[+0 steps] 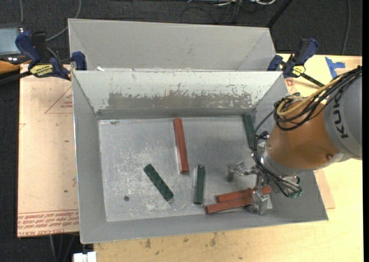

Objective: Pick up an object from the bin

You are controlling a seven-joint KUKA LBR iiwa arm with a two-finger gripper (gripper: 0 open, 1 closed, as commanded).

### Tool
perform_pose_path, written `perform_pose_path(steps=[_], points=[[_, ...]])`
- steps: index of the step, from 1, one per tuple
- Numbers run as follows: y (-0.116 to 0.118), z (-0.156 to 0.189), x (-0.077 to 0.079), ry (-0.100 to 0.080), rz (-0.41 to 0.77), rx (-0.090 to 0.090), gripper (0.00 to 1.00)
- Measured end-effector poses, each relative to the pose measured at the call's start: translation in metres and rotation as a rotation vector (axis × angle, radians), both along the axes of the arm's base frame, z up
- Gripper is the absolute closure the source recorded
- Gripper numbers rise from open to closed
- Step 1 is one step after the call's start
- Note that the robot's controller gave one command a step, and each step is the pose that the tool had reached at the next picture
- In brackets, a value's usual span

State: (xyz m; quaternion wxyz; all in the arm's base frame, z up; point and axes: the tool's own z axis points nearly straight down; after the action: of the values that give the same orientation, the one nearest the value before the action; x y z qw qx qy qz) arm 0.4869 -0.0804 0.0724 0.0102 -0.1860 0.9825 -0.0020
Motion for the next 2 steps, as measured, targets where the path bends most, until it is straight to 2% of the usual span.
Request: perform_pose_path(steps=[1,2], points=[[0.0008,0.0015,0.0040,0.006,0.001,0.001,0.00],[0.0010,0.0001,0.0013,0.016,0.001,0.001,1.00]])
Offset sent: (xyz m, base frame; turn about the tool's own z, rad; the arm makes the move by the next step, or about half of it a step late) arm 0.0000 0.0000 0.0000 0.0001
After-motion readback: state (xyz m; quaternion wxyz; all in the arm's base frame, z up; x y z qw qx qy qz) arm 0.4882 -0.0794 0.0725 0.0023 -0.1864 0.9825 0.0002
